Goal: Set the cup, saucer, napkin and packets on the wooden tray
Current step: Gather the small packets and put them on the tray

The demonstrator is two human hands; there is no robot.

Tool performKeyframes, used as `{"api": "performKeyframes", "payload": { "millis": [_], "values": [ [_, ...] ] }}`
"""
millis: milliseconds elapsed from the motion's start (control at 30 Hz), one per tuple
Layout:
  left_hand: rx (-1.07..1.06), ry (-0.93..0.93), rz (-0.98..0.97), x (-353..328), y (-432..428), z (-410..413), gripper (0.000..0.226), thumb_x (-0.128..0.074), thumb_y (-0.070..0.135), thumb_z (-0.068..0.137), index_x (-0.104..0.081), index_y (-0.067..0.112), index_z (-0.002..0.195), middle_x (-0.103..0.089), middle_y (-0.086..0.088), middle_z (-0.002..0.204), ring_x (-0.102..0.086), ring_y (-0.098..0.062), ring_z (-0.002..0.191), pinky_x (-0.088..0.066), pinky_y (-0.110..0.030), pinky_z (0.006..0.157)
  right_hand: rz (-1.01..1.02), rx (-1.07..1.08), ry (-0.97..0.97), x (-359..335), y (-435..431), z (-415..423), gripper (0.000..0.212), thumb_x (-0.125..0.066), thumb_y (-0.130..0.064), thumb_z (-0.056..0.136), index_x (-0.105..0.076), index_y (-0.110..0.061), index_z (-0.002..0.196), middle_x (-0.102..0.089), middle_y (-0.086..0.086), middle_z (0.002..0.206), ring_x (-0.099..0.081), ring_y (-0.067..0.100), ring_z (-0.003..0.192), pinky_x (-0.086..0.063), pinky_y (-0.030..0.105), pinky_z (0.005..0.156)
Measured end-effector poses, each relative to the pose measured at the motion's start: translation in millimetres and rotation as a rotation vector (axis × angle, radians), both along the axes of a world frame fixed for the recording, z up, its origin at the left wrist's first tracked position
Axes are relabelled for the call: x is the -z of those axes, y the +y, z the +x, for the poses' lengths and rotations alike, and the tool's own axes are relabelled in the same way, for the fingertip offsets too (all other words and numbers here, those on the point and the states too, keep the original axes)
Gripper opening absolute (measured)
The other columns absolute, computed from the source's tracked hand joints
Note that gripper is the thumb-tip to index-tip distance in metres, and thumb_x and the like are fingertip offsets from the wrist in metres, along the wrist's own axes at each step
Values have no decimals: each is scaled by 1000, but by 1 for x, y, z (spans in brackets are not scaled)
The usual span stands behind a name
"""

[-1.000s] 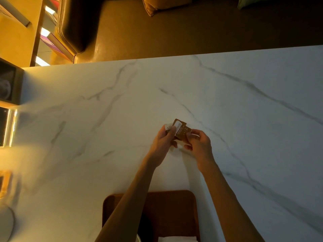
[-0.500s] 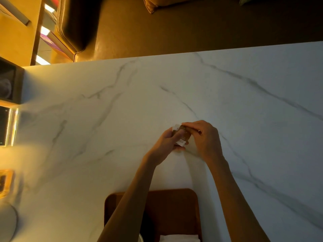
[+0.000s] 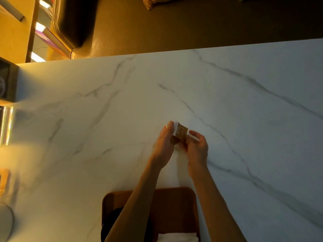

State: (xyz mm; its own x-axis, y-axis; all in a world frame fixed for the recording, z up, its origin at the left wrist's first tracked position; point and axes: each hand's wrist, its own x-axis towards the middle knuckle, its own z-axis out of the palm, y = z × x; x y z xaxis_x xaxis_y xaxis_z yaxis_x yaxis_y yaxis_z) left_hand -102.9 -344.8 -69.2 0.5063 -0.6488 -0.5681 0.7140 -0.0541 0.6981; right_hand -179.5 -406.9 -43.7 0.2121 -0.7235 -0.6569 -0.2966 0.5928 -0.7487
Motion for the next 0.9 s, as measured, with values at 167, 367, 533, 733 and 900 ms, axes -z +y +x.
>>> {"api": "performKeyframes", "payload": {
  "millis": [167, 367, 533, 733, 900],
  "values": [
    [99, -257, 198, 2, -3, -4, 12, -56, 30, 95, -60, 24, 104, -70, -3, 99, -70, -20, 81, -56, -34, 64, -37, -127, 47, 2, 21, 8, 25, -58, -11, 92, -52, -15, 116, -68, 5, 103, -70, 13, 84, -60, 26, 65],
    [591, -735, 457, -8, 1, 23, 7, -48, 17, 98, -51, 12, 102, -61, -5, 92, -61, -26, 84, -53, -35, 69, -687, -573, 138, 6, -9, 0, 43, -55, -12, 95, -48, -27, 135, -50, -13, 121, -52, -6, 103, -44, 5, 81],
    [693, -1016, 468, -10, -1, 31, 29, -50, 2, 93, -47, 8, 121, -46, -9, 114, -52, -21, 97, -47, -27, 82, -751, -698, 49, 20, -28, 4, 20, -60, -17, 93, -64, -20, 113, -68, -5, 107, -62, 7, 98, -47, 9, 83],
    [286, -1122, 405, 4, 4, 28, 18, -62, 10, 92, -60, 8, 110, -66, -7, 108, -64, -22, 99, -53, -32, 88, -633, -453, 22, 39, -28, 6, 21, -60, -25, 93, -65, -21, 113, -65, -14, 109, -60, -5, 96, -47, 5, 87],
    [218, -1268, 558, 27, 7, 15, 27, -54, 7, 93, -56, 12, 119, -62, -3, 125, -42, -22, 135, -33, -39, 110, -815, -492, 79, 60, -11, 9, 31, -54, -21, 97, -58, -21, 128, -61, -5, 127, -54, 4, 120, -49, 29, 101]
  ]
}}
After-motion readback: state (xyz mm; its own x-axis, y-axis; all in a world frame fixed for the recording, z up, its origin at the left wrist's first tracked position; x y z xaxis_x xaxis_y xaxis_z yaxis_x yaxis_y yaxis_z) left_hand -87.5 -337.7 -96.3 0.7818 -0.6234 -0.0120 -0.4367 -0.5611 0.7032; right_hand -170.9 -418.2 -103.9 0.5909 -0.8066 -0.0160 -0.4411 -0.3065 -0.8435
